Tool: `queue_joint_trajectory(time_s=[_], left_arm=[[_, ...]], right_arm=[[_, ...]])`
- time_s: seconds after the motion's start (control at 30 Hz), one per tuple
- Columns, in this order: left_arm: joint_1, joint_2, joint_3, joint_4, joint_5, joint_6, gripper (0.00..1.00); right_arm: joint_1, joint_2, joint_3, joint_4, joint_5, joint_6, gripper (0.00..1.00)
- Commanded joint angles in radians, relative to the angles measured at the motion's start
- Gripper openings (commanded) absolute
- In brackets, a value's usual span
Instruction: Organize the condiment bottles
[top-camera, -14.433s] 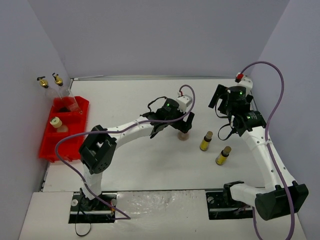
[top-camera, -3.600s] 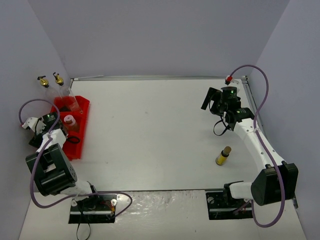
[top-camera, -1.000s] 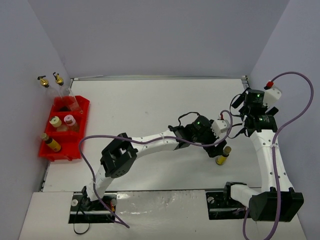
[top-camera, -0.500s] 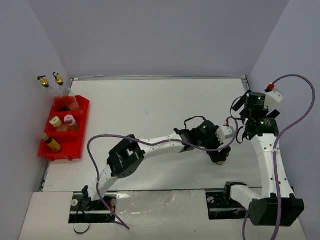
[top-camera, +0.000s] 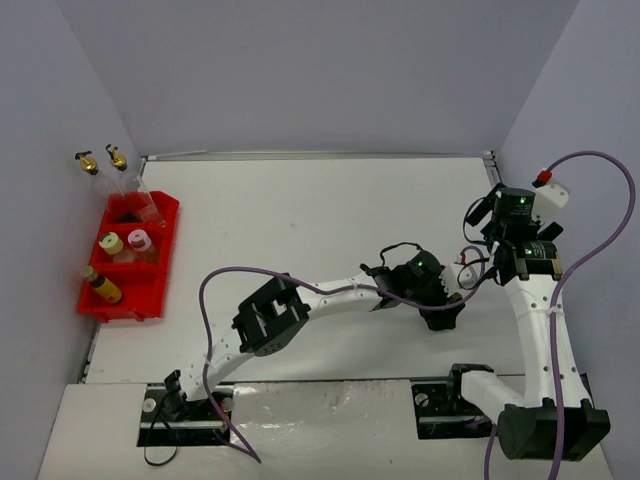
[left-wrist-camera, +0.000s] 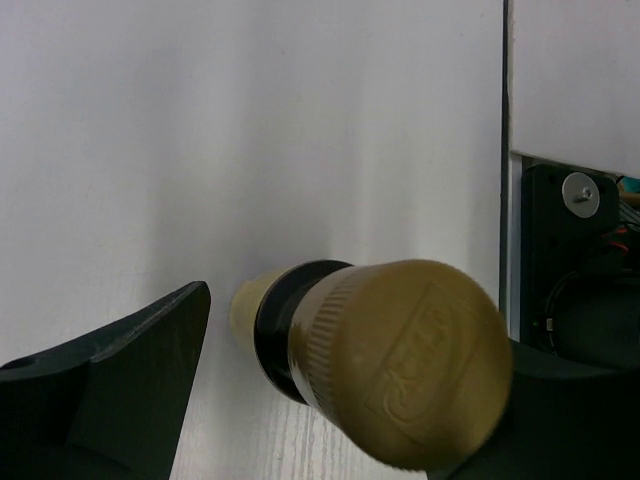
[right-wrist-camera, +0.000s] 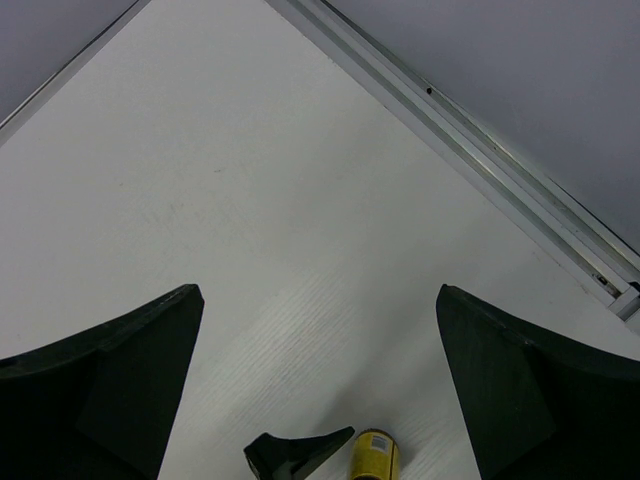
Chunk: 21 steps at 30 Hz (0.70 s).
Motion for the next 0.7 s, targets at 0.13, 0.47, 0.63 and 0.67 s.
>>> queue_joint_trajectory(time_s=[0.13,0.47,0.63,0.67], left_arm=[[-0.006,-0.031,0.048,0.074,-0.005,-0.008,0.24],[0.014,-0.203,-0.185,0.194,-0.164,-0.022,0.00],[0.051,-0.349,-0.402,0.270,-0.350,-0.040,0.00],[0.058,-0.390,-0.440,0.278,-0.389,-0.040,0.00]], right_arm=[[-0.003,-0.014,0.044,0.017,0.006,-0.012,1.00],[-0.003,0.059,0.112,0.018,0.009,-0.004,1.00],[-0.005,0.112,0.166,0.018,0.007,-0.002,1.00],[-0.005,0.126,0.177,0.018,0.004,0.000,1.00]])
